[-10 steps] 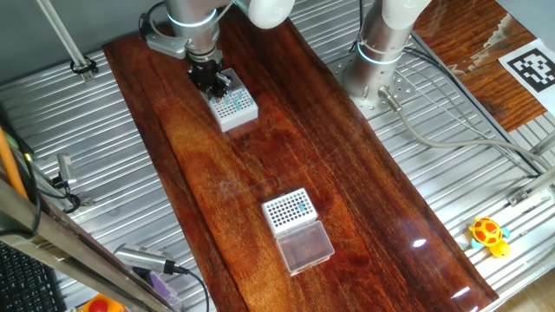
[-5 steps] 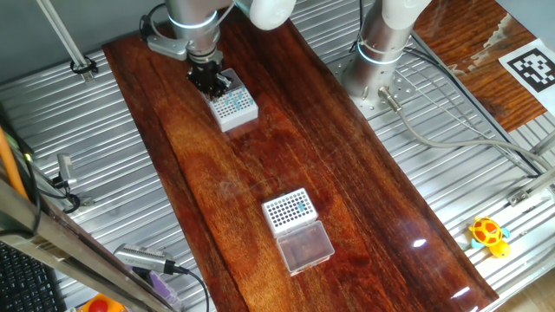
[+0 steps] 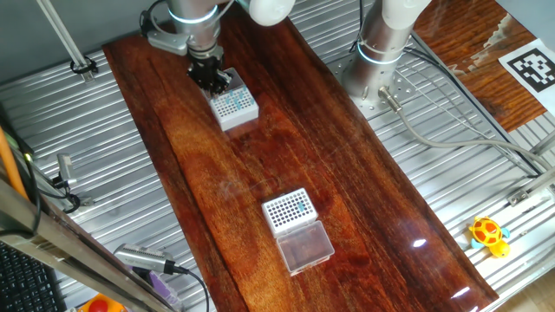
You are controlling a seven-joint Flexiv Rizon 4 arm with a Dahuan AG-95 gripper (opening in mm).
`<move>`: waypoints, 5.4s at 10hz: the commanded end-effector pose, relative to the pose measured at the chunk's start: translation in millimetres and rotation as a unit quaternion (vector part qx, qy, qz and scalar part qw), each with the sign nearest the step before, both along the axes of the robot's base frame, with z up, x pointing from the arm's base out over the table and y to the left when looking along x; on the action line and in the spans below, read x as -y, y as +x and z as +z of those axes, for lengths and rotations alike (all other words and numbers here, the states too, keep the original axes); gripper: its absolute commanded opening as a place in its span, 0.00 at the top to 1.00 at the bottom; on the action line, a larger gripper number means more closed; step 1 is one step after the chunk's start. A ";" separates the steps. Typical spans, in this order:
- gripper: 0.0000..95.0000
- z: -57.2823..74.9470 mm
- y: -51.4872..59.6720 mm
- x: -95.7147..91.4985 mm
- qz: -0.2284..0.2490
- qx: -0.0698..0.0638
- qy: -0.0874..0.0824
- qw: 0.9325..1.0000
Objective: Transfer all medium pipette tips from one holder to another
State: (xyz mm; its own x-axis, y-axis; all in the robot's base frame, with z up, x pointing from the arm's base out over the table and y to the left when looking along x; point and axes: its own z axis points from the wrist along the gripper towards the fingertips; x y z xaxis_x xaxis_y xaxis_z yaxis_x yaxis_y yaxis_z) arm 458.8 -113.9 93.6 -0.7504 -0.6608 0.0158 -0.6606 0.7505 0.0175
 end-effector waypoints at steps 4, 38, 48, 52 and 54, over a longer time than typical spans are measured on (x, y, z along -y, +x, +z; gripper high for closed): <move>1.00 17.6 -1.8 -3.1 -0.001 -0.004 0.009 1.000; 1.00 52.6 -20.5 -211.2 -0.097 -0.028 0.034 0.994; 1.00 60.5 -60.5 -371.1 -0.217 -0.023 0.040 0.975; 1.00 56.4 -60.6 -369.3 -0.229 -0.029 0.053 0.972; 1.00 51.4 -61.6 -366.7 -0.236 -0.033 0.060 0.969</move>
State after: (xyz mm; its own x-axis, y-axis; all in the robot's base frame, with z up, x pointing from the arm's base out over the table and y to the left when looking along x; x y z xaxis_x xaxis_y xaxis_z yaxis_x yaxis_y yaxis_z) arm 396.4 251.8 144.2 -0.9691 -0.2458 0.0182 -0.2404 0.9588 0.1515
